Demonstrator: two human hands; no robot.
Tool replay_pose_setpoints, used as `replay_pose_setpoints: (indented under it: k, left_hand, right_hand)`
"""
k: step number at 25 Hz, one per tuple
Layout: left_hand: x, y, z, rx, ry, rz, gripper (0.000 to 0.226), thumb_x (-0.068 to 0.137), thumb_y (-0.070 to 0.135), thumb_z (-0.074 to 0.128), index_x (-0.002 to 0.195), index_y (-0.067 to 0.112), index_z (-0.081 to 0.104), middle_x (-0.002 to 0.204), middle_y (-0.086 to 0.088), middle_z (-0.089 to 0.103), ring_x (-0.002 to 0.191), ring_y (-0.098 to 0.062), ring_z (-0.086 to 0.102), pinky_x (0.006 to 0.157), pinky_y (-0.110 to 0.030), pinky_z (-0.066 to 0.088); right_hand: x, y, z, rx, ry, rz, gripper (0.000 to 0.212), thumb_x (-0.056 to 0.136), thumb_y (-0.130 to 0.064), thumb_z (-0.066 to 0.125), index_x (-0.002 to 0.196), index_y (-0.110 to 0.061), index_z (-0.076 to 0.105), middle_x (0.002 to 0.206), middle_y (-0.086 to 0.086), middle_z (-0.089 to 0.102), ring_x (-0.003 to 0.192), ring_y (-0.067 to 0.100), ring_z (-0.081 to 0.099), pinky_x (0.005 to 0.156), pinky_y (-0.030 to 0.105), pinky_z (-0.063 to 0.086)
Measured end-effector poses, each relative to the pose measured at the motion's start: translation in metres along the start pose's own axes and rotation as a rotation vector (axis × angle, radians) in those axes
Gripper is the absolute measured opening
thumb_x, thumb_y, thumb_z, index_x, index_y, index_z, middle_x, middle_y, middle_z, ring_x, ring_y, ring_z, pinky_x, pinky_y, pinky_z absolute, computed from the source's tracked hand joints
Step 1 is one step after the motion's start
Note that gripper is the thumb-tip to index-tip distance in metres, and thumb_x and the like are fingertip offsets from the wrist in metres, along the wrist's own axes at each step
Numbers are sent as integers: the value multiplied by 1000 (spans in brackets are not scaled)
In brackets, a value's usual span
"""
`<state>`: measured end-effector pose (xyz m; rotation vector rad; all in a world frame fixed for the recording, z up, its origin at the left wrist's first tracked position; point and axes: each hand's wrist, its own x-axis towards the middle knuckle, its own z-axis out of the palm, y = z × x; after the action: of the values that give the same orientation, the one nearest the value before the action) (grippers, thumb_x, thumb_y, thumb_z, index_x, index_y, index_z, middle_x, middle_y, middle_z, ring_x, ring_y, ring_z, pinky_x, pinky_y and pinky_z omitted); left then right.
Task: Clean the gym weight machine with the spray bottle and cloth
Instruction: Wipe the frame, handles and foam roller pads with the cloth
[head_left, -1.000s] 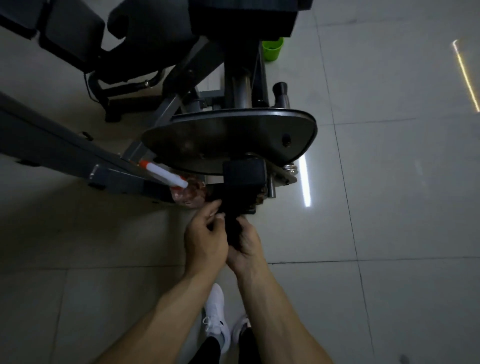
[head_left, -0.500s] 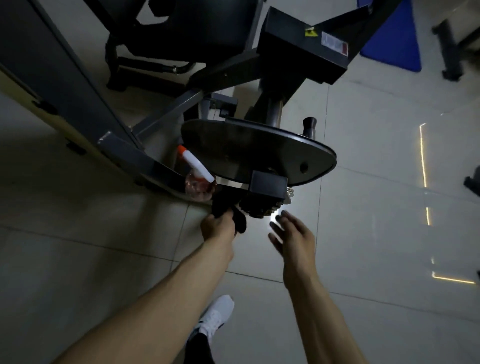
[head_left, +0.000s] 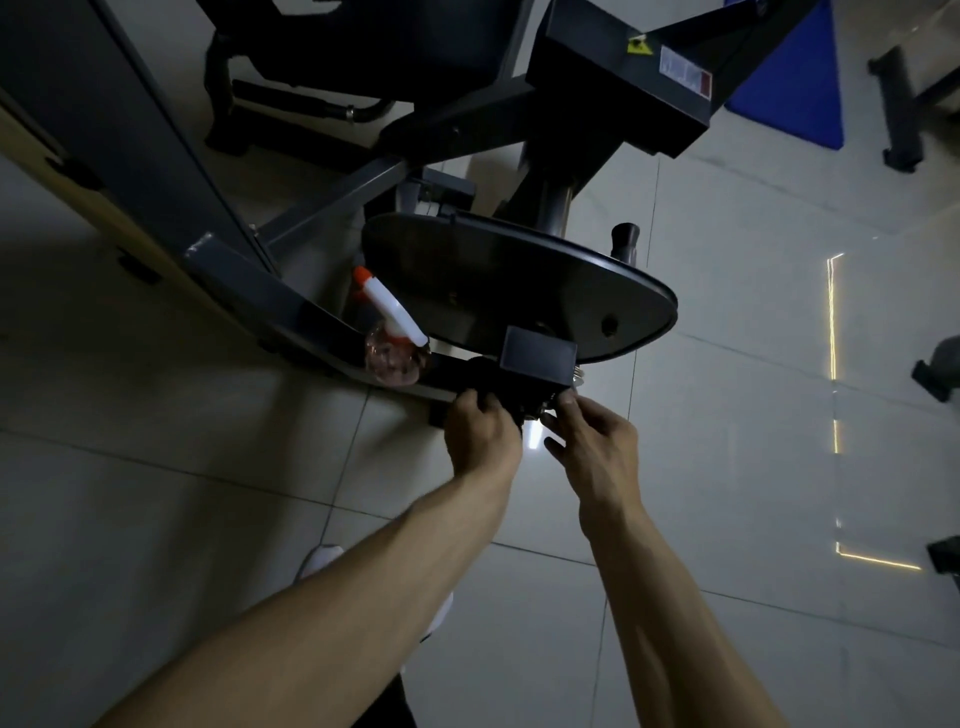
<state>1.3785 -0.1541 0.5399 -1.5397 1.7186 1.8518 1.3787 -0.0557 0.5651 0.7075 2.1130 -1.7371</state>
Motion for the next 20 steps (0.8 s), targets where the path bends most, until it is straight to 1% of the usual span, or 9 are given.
replay_pose_setpoints:
  k: [2,3,5,7,8,12,15,17,20]
  left_hand:
    - [15,8,4,-63,55,-188,38,103,16,44,137,6,57,135,-15,62,120,-34,62,102,-41,51]
    - [8,11,6,-58,61,-199,38,103,16,44,138,5,55,136,-16,61,121,-34,61,102,-40,51]
    - [-18,9,7,20,32,-23,34,106,18,43,137,10,56,131,-10,60,119,-30,61,96,-34,49]
    - [-41,2,4,24,6,122,30,108,20,42,133,16,58,125,-4,60,115,-26,62,94,-34,50]
    - [-36,-1,5,21,19,128,30,107,19,43,132,16,59,127,-5,61,116,-27,62,97,-36,51]
    - [-12,17,15,-134,105,-180,40,105,11,42,144,11,52,139,-14,58,123,-32,60,100,-38,51]
    - [-56,21,23,-64,36,-18,39,106,14,40,144,15,47,129,-12,57,118,-30,61,93,-34,49]
    - [-64,15,26,-65,12,36,36,106,16,40,141,17,48,126,-9,58,113,-28,62,94,-36,50]
    - [-40,16,33,-30,94,-32,36,106,18,39,139,12,51,138,-13,55,120,-33,60,101,-42,50]
  right_hand:
    - [2,2,0,-13,2,-2,27,104,-29,60,120,-14,75,103,3,78,102,17,74,99,48,58]
    - [3,3,-1,-22,1,-6,27,104,-28,60,120,-13,76,102,4,78,101,18,74,98,49,58]
    - [6,5,-3,-7,-9,-9,27,105,-28,60,120,-13,76,102,5,78,102,19,74,98,50,58]
    - [6,8,-3,30,-40,-8,26,105,-26,59,121,-13,75,104,5,78,104,20,74,97,49,58]
    - [6,9,-2,38,-43,-7,26,105,-26,59,121,-13,75,104,5,78,104,19,74,97,49,58]
    - [6,9,-3,33,-40,-24,25,104,-26,60,120,-15,76,102,4,79,102,18,74,94,47,59]
    - [5,8,-7,72,-93,4,23,104,-22,60,115,-12,77,103,9,78,103,23,74,96,46,60]
    - [1,7,-13,108,-122,62,22,104,-27,62,110,-14,79,102,9,79,102,24,75,94,43,60]
    - [-6,9,-28,234,-41,156,20,103,-31,63,113,-19,77,115,0,76,110,18,72,96,40,59]
